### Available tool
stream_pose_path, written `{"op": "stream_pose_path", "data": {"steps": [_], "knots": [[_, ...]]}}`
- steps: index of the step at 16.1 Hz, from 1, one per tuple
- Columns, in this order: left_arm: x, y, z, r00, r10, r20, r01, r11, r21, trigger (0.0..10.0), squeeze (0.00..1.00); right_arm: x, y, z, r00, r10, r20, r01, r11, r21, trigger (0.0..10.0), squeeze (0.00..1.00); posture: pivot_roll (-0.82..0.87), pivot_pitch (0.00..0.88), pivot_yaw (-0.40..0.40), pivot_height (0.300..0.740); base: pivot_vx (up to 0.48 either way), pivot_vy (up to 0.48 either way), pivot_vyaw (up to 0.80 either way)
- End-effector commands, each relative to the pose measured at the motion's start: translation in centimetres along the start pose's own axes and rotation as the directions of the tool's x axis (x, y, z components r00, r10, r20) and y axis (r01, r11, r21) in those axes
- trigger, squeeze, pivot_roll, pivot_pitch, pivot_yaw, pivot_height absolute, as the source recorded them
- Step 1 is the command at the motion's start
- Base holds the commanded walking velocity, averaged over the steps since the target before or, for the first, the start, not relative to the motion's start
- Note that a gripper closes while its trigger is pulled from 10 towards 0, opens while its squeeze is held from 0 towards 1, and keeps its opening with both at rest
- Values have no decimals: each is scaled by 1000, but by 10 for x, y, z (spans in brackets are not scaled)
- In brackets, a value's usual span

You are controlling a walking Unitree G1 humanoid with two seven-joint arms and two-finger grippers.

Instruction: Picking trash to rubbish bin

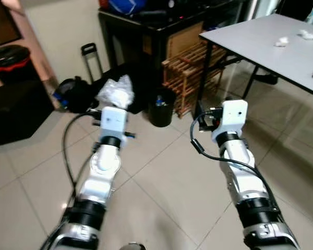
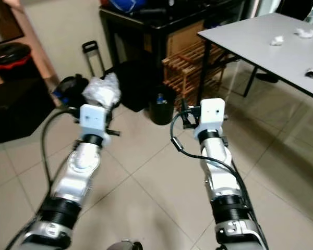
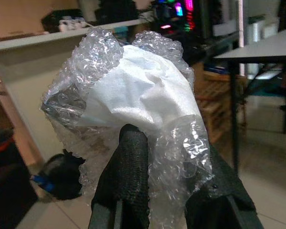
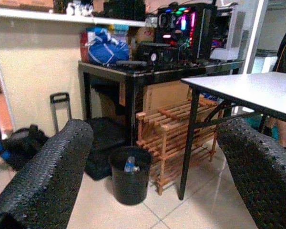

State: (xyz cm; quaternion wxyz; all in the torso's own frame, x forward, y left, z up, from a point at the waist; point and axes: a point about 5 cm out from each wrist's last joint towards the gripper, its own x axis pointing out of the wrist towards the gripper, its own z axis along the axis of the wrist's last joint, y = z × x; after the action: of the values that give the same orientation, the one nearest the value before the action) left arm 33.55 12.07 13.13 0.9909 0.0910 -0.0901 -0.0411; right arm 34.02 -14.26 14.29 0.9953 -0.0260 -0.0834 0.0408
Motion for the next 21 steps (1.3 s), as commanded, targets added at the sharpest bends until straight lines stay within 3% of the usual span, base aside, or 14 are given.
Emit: {"op": "stream_pose_path", "data": {"steps": [1, 2, 5, 8, 9, 10, 13, 15, 16, 18, 21], "knots": [[1, 1, 0, 1000, -1, -10, 1, 1000, 7, 10000, 0, -2, 3, -7, 999, 20, -43, -20, 1000, -2, 10000, 0, -28, 62, 32, 740, 0, 0, 0], [0, 1, -3, 1000, -7, -24, 7, 1000, 12, 10000, 0, -3, 3, -16, 996, 24, -83, -27, 999, -27, 10000, 0, -27, 63, 30, 740, 0, 0, 0], [-12, 10, -49, 977, -13, -215, 24, 999, 49, 10000, 0, -16, -6, -57, 967, 28, -255, -40, 998, -43, 10000, 0, -26, 63, 21, 740, 0, 0, 0], [-37, 14, -91, 909, -56, -412, 97, 992, 81, 10000, 0, -48, -16, -105, 877, 36, -479, -72, 996, -58, 10000, 0, -24, 61, 17, 740, 0, 0, 0], [-41, 15, -97, 898, -57, -437, 104, 991, 83, 10000, 0, -53, -17, -112, 860, 36, -509, -77, 995, -60, 10000, 0, -24, 61, 17, 740, 0, 0, 0], [-60, 17, -117, 845, -56, -532, 117, 990, 82, 10000, 0, -74, -19, -133, 791, 35, -611, -90, 994, -59, 10000, 0, -33, 64, 15, 740, 0, 0, 0], [-89, 16, -141, 760, -51, -648, 125, 990, 68, 10000, 0, -110, -22, -160, 676, 18, -737, -87, 995, -56, 10000, 0, -31, 67, 8, 740, 0, 0, 0], [-121, 21, -161, 663, -18, -748, 70, 997, 38, 10000, 0, -140, -25, -177, 578, -13, -816, -36, 998, -41, 10000, 0, -31, 67, 8, 740, 0, 0, 0], [-129, 22, -166, 638, -11, -770, 56, 998, 32, 10000, 0, -147, -26, -180, 555, -23, -832, -31, 998, -48, 10000, 0, -32, 67, 8, 740, 0, 0, 0], [-162, 28, -180, 544, 14, -839, 12, 1000, 24, 10000, 0, -165, -29, -188, 506, -42, -862, 12, 999, -41, 10000, 0, -29, 68, 7, 740, 0, 0, 0], [-181, 30, -187, 479, 9, -878, 15, 1000, 18, 10000, 0, -181, -37, -192, 464, -79, -882, 72, 996, -51, 10000, 0, -38, 67, 9, 740, 0, 0, 0]]}}
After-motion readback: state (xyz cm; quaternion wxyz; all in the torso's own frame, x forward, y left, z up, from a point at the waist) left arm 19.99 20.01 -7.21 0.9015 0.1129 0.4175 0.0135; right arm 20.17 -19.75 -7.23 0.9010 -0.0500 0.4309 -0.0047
